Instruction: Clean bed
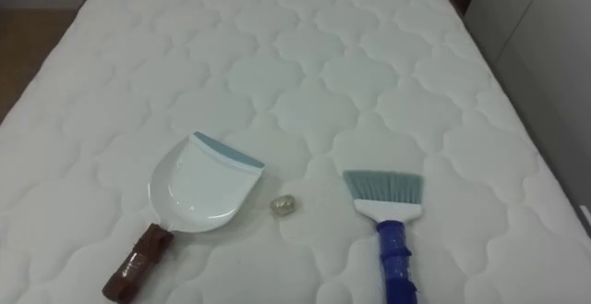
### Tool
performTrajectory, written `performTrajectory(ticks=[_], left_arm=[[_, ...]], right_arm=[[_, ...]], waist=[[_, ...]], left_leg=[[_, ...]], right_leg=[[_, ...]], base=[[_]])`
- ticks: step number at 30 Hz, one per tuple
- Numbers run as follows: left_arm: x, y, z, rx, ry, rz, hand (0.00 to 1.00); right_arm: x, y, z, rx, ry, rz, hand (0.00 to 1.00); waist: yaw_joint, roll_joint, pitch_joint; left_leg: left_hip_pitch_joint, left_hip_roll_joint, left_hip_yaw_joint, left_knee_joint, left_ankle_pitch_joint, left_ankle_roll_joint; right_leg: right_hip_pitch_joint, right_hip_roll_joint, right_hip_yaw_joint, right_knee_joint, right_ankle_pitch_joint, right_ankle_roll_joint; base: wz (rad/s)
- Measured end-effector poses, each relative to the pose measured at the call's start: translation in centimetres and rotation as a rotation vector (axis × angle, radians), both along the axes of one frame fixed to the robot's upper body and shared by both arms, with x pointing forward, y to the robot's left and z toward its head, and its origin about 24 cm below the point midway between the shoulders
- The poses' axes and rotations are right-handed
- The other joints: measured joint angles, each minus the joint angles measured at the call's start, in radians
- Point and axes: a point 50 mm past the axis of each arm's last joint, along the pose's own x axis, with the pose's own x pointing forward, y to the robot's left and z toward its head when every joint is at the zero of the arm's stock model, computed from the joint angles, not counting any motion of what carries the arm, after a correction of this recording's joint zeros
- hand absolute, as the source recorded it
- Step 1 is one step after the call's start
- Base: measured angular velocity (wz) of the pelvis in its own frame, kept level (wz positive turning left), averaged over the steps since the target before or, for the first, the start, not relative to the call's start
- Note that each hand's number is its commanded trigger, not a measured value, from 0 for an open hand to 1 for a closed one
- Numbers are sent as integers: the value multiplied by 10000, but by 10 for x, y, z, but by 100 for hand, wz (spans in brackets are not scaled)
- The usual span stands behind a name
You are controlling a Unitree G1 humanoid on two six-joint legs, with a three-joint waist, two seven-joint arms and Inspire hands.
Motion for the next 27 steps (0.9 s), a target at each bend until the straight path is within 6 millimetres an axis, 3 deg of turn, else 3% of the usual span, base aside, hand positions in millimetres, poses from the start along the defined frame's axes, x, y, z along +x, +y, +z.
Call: performTrajectory(ticks=[14, 19, 25, 27], left_arm=[[6, 2, 1, 501, -365, -347, 0], [20, 5, 5, 1266, -1305, -465, 0], [32, 8, 11, 2147, -2303, -406, 0], [44, 10, 16, 2449, -2983, -395, 0]], right_arm=[[3, -1, 1, -152, -370, -94, 0], [7, 0, 1, -169, -784, -31, 0], [11, 0, 2, -262, -1132, 50, 0], [11, 0, 2, -252, -1161, 77, 0]], waist=[[-3, 52, 36], [-15, -17, 75], [-74, -61, 70], [-74, -68, 63]], left_leg=[[-29, 0, -22, 2, 0, 0], [-94, -2, -123, 47, 0, 0], [-141, -12, -177, 86, 0, 0], [-184, -14, -238, 106, 1, 0]], right_leg=[[23, -2, -40, -2, 0, 0], [29, -7, -118, -24, 0, 0], [1, -18, -154, -34, 0, 0], [-5, -19, -230, -27, 0, -1]], base=[[0], [5], [1], [9]])
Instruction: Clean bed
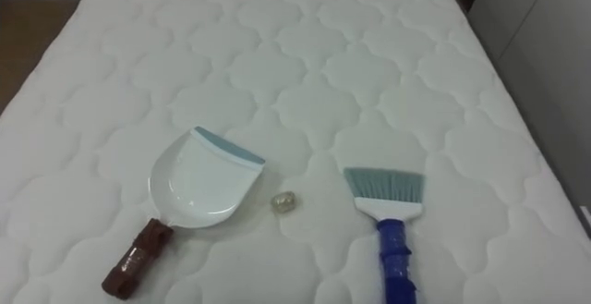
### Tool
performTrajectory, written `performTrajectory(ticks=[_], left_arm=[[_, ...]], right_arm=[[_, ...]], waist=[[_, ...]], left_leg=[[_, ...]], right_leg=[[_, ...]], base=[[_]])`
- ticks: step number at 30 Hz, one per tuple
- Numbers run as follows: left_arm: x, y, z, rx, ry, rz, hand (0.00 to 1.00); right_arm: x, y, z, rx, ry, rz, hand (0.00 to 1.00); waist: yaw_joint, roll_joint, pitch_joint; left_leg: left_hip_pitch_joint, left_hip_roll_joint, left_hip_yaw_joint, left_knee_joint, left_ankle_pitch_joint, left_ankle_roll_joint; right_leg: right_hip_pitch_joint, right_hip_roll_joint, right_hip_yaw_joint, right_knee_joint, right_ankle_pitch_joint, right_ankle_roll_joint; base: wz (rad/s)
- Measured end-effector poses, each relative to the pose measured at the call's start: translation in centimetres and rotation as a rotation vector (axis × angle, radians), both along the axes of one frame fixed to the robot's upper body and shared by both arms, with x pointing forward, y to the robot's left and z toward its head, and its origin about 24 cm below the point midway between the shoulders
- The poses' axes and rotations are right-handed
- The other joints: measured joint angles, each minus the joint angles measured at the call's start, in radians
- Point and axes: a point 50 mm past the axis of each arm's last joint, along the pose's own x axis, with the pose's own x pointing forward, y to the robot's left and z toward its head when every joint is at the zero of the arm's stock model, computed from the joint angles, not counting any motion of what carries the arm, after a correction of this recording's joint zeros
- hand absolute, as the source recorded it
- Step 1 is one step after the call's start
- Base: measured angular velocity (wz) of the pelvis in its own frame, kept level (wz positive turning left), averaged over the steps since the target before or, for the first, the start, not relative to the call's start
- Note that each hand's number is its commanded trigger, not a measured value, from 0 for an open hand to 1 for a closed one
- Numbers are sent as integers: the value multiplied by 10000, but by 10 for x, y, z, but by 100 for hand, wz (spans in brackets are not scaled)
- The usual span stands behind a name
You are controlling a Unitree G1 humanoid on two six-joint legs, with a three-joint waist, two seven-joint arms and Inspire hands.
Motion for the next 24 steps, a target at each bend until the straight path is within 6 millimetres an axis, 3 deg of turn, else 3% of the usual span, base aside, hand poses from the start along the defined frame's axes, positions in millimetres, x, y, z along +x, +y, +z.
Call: performTrajectory(ticks=[6, 15, 24], left_arm=[[40, -1, 20, 702, -2335, -306, 0], [50, -6, 26, 939, -3279, -547, 0], [80, -13, 50, 1217, -5184, -973, 0]], right_arm=[[12, -4, 3, 24, -474, -183, 0], [18, -4, 5, 301, -860, -463, 0], [17, -5, 5, 361, -899, -504, 0]], waist=[[-55, 28, -56], [-219, -26, -93], [-245, 0, -91]], left_leg=[[-57, -8, -54, 84, 1, -1], [-99, -8, -55, 73, 2, -1], [-96, -8, -46, 61, 2, 0]], right_leg=[[11, -21, -93, 13, 0, -1], [-73, -16, -78, -18, 3, -4], [-61, -12, -50, 1, 3, -4]], base=[[2], [0], [0]])
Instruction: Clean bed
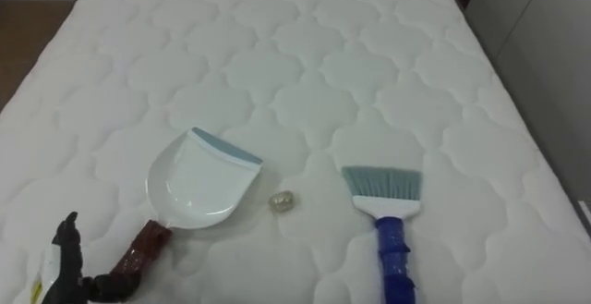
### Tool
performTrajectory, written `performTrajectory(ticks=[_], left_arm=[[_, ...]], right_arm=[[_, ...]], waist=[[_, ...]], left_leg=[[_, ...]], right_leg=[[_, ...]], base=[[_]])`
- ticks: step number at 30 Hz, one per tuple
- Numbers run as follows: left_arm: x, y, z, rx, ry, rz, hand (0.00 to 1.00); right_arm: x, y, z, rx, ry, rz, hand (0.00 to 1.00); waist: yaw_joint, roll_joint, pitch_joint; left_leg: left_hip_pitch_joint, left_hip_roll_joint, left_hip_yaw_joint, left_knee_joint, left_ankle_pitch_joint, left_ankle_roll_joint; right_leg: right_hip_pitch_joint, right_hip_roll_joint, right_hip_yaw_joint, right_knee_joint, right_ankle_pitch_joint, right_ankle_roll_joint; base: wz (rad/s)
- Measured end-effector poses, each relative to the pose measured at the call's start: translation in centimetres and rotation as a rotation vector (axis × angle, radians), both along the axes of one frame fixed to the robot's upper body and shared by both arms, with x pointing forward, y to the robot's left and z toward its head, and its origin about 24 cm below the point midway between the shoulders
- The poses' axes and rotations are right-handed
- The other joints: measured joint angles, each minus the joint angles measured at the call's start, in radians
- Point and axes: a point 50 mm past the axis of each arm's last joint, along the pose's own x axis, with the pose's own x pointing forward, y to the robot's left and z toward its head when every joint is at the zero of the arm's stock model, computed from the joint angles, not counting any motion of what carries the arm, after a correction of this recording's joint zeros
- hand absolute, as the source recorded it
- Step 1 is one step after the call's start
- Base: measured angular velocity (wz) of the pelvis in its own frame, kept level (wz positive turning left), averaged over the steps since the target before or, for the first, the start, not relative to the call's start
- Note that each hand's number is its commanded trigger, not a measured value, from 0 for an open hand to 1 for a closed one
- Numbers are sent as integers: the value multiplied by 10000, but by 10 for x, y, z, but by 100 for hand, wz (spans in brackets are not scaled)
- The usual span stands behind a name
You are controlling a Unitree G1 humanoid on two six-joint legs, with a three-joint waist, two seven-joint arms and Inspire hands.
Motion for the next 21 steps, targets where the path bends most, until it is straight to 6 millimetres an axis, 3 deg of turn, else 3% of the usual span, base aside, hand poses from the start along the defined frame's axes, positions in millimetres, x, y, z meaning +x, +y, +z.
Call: performTrajectory(ticks=[21], left_arm=[[5, -3, 2, -31, -94, -210, 0]], right_arm=[[-3, -1, 0, 215, 95, -276, 0]], waist=[[-200, 20, 45]], left_leg=[[-72, 0, 52, -3, 1, 0]], right_leg=[[-186, -2, 42, 11, 1, -1]], base=[[0]])
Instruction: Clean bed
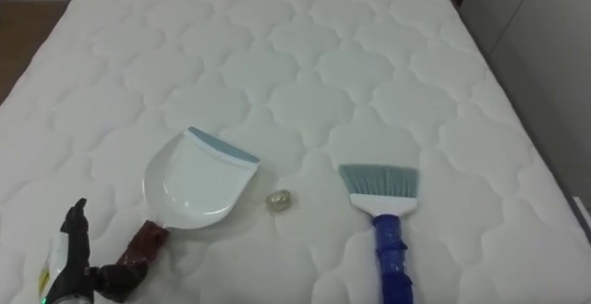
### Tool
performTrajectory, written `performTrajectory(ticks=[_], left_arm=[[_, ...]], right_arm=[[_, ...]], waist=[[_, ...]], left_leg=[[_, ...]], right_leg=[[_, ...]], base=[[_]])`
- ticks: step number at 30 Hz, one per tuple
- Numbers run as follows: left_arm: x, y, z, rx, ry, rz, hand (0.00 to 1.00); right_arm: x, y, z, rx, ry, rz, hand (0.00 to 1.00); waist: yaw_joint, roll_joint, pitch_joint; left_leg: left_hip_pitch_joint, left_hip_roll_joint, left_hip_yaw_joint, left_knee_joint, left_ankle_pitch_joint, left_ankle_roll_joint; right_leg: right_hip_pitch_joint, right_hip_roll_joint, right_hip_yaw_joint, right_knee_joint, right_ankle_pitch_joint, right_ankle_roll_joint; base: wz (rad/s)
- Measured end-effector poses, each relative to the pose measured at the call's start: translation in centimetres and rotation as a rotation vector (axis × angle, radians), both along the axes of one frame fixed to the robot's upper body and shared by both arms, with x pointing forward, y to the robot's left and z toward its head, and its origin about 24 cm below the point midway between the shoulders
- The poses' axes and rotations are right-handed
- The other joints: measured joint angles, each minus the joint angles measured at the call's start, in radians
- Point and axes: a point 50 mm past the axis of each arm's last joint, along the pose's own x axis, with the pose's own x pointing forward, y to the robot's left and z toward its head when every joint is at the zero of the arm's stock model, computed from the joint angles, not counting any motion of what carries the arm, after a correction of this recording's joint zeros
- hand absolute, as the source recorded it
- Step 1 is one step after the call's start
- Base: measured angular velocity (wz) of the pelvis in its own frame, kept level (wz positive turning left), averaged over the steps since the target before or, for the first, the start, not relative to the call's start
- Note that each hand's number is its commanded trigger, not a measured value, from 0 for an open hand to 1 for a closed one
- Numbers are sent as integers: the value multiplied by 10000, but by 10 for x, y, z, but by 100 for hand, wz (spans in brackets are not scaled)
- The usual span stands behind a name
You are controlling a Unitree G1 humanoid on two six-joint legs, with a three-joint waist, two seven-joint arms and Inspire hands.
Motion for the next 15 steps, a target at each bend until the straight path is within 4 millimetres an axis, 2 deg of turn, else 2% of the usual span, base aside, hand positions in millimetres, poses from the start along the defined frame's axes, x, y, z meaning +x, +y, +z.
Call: performTrajectory(ticks=[8, 15], left_arm=[[12, -3, 0, -81, -54, -145, 0], [21, -7, -1, -109, 24, -382, 0]], right_arm=[[1, -2, 0, 103, -52, -526, 0], [9, -3, 2, 49, -274, -482, 0]], waist=[[-82, 37, -10], [-280, 84, -28]], left_leg=[[-245, 1, -13, 18, 1, 1], [-726, -7, -7, 115, 41, 11]], right_leg=[[-152, -5, -31, 32, 1, -2], [-724, -26, -42, 221, 12, -14]], base=[[0], [0]])
